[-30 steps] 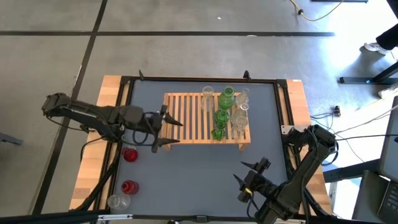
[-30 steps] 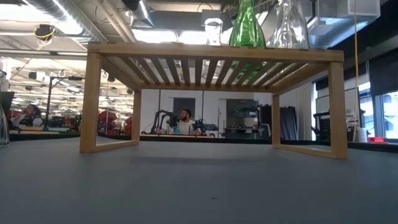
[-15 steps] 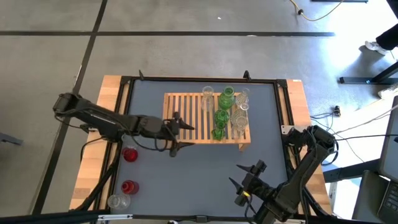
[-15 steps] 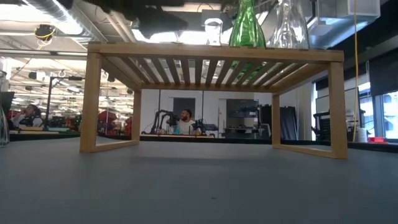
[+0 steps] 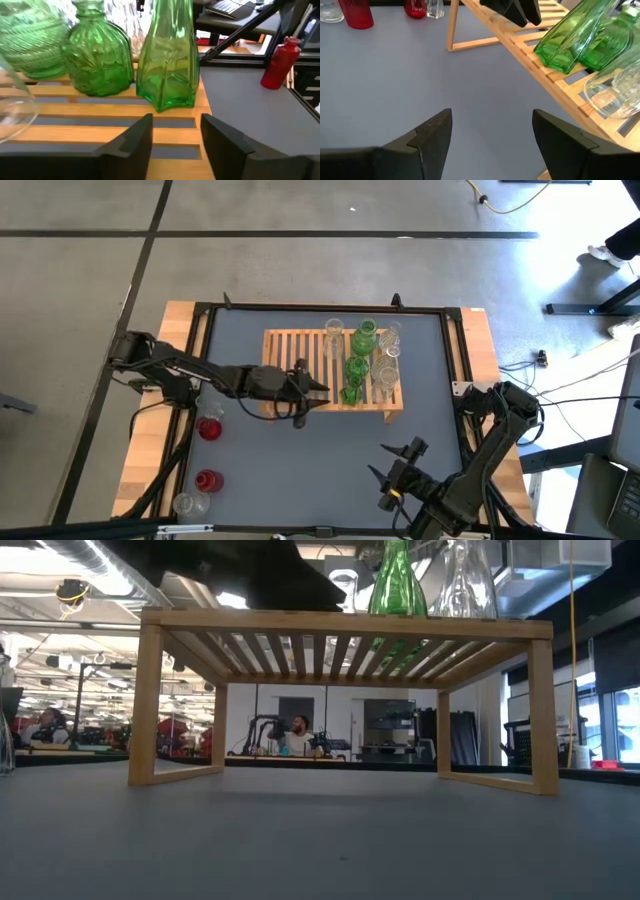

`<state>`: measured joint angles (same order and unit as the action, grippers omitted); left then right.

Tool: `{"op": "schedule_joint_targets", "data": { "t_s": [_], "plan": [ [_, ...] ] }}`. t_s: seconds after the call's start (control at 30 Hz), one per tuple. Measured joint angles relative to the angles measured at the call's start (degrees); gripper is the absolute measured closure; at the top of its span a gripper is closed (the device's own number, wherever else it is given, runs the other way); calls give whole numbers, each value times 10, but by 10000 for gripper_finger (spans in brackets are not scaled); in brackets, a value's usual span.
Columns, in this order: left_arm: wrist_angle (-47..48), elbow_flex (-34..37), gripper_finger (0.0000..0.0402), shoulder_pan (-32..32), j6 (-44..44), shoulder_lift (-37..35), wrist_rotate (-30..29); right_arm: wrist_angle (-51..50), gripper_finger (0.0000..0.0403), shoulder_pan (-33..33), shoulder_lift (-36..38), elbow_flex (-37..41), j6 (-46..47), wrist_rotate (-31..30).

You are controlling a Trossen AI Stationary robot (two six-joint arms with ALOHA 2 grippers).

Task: Sort vases onto shelf
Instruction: Put the transparent bottle on the shelf

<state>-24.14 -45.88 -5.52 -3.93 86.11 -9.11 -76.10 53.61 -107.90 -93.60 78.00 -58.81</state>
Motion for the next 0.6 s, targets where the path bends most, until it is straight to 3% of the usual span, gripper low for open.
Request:
{"op": "schedule_joint_targets", "data": {
  "t_s": [0.27,0.6],
  "plan": [
    [-18,-1,304,0,13,9,11,4,139,17,0,0,8,-8],
    [-50,-1,323,18,15,9,48,-2,139,19,0,0,8,-25]
  ]
}}
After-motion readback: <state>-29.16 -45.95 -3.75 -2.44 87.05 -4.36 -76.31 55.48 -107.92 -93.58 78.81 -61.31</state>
